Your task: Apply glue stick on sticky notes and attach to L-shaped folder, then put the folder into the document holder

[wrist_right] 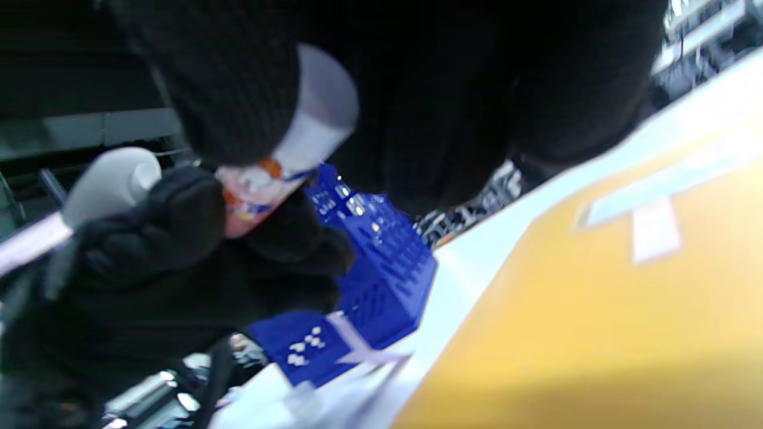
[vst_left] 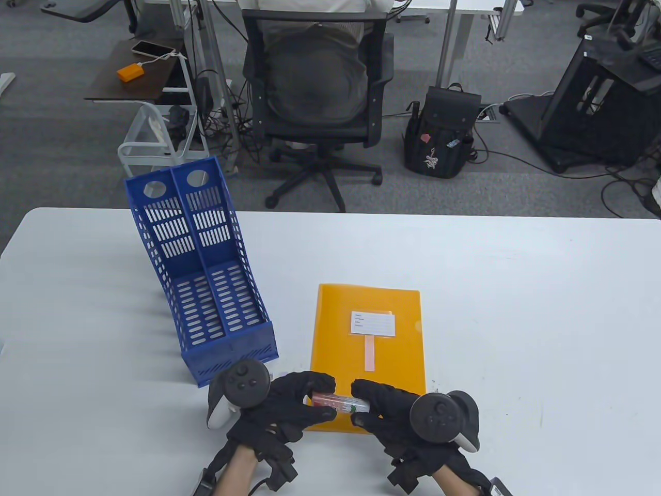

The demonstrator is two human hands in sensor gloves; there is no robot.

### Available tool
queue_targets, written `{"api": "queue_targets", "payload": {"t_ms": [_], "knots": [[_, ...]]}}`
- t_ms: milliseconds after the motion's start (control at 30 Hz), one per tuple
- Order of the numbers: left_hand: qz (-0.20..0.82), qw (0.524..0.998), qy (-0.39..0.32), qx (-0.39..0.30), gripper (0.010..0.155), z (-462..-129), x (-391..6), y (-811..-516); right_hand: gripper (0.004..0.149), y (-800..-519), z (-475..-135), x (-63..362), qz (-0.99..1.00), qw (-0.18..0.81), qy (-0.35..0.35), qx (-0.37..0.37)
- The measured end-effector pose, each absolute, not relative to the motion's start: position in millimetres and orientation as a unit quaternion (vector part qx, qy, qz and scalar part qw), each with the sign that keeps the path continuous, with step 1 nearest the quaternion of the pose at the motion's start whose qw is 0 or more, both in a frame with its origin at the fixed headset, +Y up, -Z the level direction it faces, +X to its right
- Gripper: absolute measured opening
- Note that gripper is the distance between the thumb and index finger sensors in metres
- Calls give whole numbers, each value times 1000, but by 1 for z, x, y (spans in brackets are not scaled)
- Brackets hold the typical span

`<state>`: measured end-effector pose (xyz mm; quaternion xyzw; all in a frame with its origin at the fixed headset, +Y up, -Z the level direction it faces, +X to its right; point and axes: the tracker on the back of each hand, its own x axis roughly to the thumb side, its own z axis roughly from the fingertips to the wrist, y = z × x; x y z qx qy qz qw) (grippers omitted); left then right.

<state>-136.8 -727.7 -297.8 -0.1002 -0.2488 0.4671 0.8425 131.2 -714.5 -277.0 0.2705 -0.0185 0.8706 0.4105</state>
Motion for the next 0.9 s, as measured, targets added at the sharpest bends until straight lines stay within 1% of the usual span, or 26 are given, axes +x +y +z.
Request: {"api": "queue_targets", "payload": {"t_ms": [67, 133, 167, 200, 267, 300, 333, 400, 467, 567, 600, 633, 700, 733, 767, 800, 833, 900], "knots": [[466, 839, -266, -86, 58, -297, -137, -726, 59, -724, -283, 134, 821, 517, 46, 239], [473, 831, -278, -89, 57, -296, -136, -726, 59, -730, -286, 137, 799, 552, 82, 226], [474, 831, -278, -91, 58, -296, -135, -727, 59, -731, -287, 138, 796, 558, 81, 220], [473, 830, -279, -96, 58, -296, -134, -727, 59, -731, -287, 140, 799, 562, 65, 205], [475, 831, -273, -97, 58, -296, -134, -727, 60, -729, -286, 143, 813, 545, 28, 204], [471, 837, -262, -94, 58, -297, -136, -728, 63, -728, -286, 144, 819, 532, 22, 213], [472, 837, -260, -91, 59, -297, -137, -729, 65, -727, -285, 144, 823, 524, 27, 220], [479, 833, -262, -92, 58, -297, -137, -729, 63, -726, -284, 141, 824, 519, 34, 227], [463, 842, -265, -79, 58, -296, -137, -728, 61, -726, -284, 139, 830, 510, 25, 225], [458, 843, -271, -81, 58, -295, -136, -728, 62, -728, -284, 136, 845, 486, 44, 218], [465, 838, -272, -84, 58, -295, -135, -728, 64, -729, -283, 137, 851, 482, 38, 207], [466, 838, -269, -88, 58, -295, -135, -729, 66, -730, -282, 136, 856, 476, 18, 199], [463, 841, -267, -88, 58, -296, -135, -729, 66, -730, -281, 138, 864, 466, 3, 194], [459, 845, -260, -88, 57, -296, -136, -730, 66, -729, -281, 138, 858, 473, -1, 202], [459, 846, -258, -83, 58, -297, -137, -730, 66, -729, -283, 137, 847, 480, 14, 226], [469, 840, -258, -85, 58, -297, -138, -730, 66, -728, -283, 136, 843, 484, 36, 233], [475, 837, -258, -87, 57, -296, -138, -730, 65, -728, -282, 136, 840, 489, 38, 231], [461, 845, -261, -78, 57, -295, -137, -728, 62, -727, -282, 135, 848, 477, 17, 229]]}}
